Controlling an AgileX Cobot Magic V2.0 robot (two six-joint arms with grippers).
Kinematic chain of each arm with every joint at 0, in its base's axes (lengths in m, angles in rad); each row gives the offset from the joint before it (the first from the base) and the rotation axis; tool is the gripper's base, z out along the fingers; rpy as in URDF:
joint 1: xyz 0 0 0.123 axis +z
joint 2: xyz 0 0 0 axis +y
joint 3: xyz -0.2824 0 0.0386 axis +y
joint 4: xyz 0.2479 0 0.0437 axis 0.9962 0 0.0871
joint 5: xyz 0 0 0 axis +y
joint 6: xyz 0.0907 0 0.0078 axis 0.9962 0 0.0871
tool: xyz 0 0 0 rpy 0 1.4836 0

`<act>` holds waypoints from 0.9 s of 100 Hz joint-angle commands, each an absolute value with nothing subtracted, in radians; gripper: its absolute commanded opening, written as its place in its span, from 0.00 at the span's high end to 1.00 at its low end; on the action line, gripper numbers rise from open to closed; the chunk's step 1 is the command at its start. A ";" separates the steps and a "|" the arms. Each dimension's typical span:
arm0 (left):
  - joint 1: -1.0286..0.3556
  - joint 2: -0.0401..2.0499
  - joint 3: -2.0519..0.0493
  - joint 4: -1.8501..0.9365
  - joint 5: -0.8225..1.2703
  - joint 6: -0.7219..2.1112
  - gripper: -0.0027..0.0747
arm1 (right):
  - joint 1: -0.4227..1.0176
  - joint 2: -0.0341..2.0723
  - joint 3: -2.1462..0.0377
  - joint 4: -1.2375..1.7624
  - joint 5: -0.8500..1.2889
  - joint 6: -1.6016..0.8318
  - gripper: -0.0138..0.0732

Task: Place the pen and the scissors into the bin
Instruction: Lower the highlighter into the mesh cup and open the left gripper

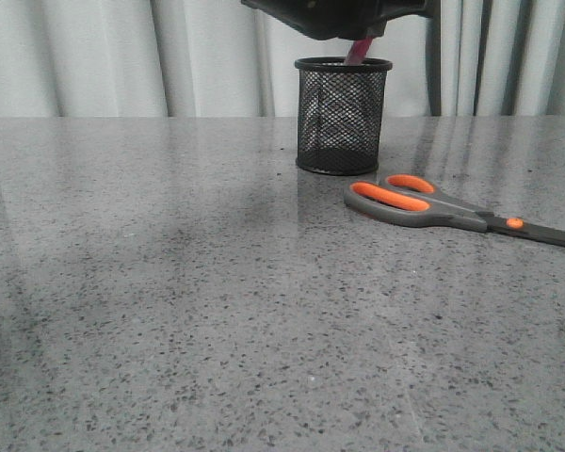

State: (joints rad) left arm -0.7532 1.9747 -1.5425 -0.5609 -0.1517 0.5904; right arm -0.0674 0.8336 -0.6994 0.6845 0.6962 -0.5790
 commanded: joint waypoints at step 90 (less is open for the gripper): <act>-0.672 1.740 -1.593 -0.577 -0.023 0.581 0.62 | -0.072 0.834 -0.738 0.714 0.645 -0.593 0.35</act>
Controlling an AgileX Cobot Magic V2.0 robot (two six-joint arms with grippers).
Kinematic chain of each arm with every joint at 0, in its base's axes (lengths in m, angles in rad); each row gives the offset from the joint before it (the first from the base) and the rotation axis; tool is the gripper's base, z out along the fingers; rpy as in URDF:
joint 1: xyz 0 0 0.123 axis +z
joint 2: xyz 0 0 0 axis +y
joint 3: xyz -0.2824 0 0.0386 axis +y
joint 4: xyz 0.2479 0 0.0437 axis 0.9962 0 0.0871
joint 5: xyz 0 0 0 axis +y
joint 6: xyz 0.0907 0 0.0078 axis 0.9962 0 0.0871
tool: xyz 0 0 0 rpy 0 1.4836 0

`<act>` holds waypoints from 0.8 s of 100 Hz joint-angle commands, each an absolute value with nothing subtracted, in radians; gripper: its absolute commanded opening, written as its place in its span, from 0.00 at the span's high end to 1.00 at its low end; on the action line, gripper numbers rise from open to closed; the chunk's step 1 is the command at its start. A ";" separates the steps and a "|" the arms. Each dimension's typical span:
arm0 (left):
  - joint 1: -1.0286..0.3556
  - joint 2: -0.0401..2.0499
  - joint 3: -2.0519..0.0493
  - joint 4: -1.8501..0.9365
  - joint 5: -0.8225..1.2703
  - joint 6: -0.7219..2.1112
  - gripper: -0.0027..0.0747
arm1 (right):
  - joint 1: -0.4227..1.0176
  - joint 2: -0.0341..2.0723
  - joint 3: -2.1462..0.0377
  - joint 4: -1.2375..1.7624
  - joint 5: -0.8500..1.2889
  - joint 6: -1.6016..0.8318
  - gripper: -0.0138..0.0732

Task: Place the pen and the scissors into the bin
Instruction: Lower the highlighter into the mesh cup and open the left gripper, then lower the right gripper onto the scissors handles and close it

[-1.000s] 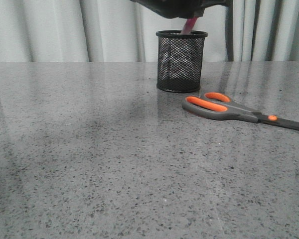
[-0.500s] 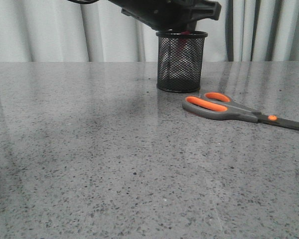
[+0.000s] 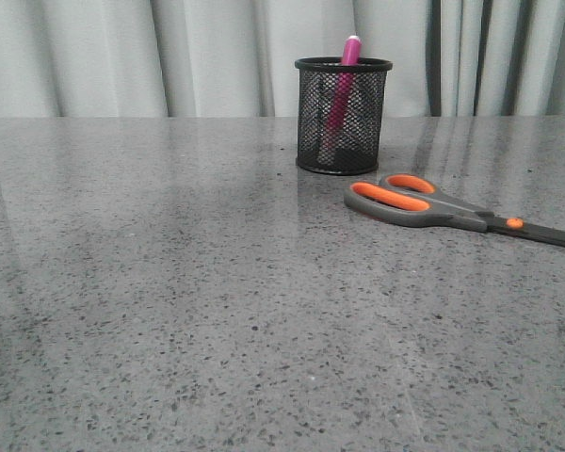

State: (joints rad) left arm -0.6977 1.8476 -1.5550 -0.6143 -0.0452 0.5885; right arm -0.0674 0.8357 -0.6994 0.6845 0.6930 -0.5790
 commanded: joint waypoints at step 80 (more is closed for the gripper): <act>-0.273 1.092 -1.019 -0.511 0.212 0.581 0.99 | 0.101 1.181 -0.902 0.626 0.743 -0.819 0.35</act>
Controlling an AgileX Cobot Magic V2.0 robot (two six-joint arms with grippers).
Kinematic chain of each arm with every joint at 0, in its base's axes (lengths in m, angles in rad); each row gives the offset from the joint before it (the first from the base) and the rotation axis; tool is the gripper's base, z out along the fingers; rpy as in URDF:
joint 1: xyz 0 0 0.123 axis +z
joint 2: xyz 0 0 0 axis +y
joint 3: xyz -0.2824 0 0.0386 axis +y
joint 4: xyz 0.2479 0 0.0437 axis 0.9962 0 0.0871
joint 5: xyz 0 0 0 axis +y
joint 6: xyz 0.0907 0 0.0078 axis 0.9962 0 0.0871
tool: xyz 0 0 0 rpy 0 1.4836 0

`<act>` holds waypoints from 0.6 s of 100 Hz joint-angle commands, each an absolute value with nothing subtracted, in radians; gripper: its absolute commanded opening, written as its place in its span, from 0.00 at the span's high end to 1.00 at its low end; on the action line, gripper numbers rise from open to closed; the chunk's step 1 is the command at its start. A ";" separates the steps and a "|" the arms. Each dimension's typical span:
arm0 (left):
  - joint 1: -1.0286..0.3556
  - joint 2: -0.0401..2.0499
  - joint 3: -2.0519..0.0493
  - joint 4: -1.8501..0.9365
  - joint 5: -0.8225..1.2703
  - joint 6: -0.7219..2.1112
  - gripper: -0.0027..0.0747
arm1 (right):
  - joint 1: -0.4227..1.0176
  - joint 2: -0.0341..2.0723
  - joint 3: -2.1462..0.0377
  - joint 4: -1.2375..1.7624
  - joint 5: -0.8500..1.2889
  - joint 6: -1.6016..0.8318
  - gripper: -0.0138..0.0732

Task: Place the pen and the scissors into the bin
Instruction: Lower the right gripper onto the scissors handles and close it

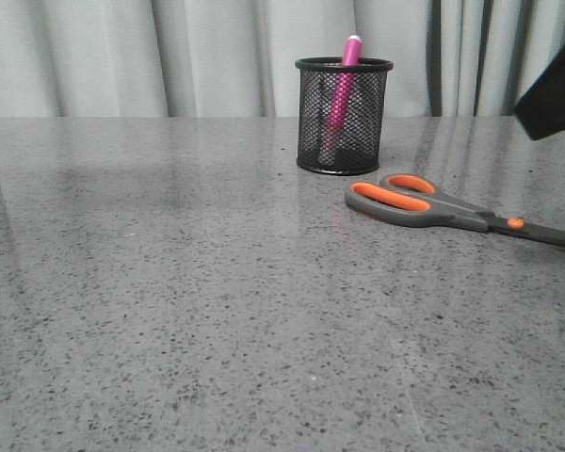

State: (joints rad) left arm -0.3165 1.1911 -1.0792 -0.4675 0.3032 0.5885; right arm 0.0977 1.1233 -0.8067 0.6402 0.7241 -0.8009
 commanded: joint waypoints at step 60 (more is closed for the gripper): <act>-0.187 0.858 -0.792 -0.521 0.096 0.581 0.99 | 0.227 1.503 -1.186 0.346 0.934 -0.819 0.35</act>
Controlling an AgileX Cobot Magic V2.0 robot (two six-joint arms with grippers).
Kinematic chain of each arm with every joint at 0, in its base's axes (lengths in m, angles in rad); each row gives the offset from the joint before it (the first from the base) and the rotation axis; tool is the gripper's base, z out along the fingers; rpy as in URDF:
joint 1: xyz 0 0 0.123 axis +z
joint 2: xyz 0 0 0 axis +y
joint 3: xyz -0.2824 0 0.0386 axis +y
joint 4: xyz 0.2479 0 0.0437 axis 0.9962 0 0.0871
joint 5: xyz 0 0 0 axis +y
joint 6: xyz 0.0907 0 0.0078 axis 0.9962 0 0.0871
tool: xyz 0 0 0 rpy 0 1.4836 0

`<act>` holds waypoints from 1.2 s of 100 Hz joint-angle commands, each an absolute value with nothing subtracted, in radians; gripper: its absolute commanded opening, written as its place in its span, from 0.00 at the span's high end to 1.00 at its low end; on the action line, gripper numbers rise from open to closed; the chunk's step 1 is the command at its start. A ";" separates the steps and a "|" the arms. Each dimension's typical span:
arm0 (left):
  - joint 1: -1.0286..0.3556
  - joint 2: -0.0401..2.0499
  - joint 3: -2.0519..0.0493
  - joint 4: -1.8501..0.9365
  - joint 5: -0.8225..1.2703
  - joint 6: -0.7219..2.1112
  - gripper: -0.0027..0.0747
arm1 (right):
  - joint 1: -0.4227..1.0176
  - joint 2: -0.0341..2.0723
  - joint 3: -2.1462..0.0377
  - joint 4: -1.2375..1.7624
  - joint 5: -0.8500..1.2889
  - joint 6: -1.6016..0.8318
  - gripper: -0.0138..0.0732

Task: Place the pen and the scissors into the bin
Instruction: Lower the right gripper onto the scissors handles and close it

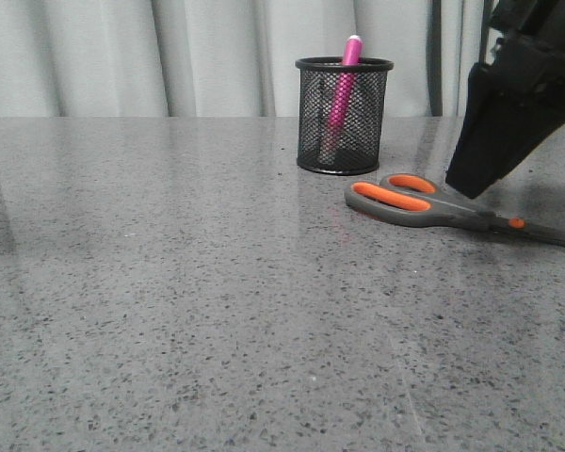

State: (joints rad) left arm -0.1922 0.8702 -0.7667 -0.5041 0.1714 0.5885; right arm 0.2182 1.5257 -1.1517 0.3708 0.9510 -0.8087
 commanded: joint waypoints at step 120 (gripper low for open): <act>-0.187 0.858 -0.792 -0.523 0.097 0.581 0.99 | 0.252 1.555 -1.186 0.308 0.888 -0.819 0.35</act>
